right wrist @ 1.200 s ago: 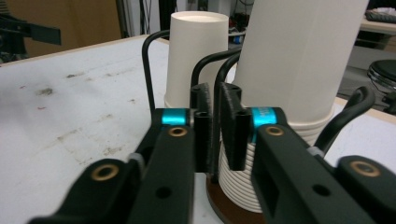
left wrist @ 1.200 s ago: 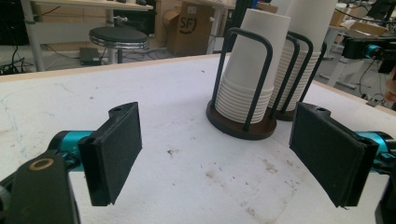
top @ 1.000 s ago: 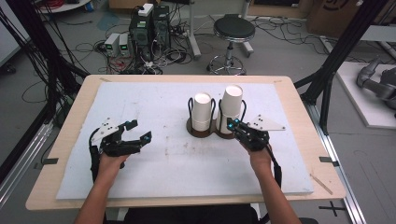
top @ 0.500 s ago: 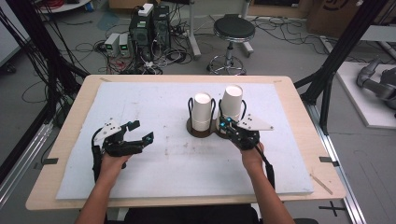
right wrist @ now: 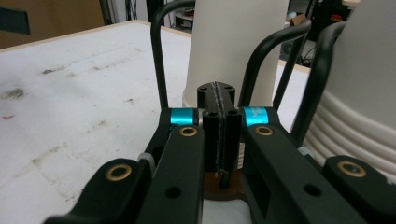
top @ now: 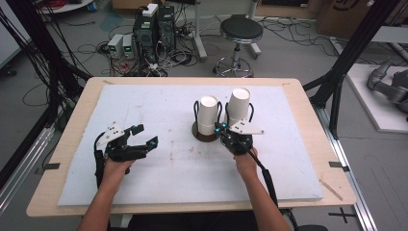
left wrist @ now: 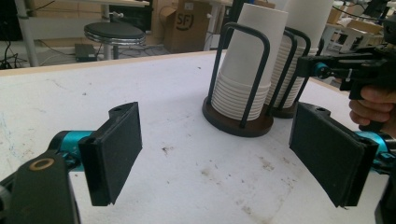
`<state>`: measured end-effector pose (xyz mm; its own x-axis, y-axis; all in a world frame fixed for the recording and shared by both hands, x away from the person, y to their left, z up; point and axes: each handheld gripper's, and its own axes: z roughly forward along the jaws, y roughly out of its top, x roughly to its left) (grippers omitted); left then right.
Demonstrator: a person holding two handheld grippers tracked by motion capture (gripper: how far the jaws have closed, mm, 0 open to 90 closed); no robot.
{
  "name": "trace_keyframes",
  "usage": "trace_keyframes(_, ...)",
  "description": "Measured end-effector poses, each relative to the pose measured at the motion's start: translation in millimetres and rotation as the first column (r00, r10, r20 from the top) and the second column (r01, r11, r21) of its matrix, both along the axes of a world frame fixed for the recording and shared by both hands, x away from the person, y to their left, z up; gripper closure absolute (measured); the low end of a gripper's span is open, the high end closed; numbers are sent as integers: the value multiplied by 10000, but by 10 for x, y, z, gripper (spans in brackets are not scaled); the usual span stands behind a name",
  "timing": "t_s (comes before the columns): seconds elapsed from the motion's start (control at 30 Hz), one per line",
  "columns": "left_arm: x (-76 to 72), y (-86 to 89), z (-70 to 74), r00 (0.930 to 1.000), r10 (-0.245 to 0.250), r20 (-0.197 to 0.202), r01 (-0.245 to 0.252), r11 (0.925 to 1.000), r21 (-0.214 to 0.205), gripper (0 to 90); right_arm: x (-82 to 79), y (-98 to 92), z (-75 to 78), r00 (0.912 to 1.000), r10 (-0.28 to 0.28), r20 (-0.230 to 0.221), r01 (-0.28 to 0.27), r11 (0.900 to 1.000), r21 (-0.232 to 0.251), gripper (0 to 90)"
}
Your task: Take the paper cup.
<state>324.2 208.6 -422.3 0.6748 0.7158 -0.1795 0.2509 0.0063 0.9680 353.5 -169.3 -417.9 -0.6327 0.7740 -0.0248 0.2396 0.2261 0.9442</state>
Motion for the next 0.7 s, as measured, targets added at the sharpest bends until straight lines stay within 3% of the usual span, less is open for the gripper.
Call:
trace_keyframes(0.27, 1, -2, -3, 10000, -6, -24, 6, 10000, 57, 172, 22, 61, -47, 9998, -134, -127, 135, 9999, 108, 900)
trace_keyframes(0.7, -2, 3, -3, 10000, 4, -39, -4, 10000, 60, 172, 68, 228, -204, 9979, -281, -590, 272, 9995, -171, 900)
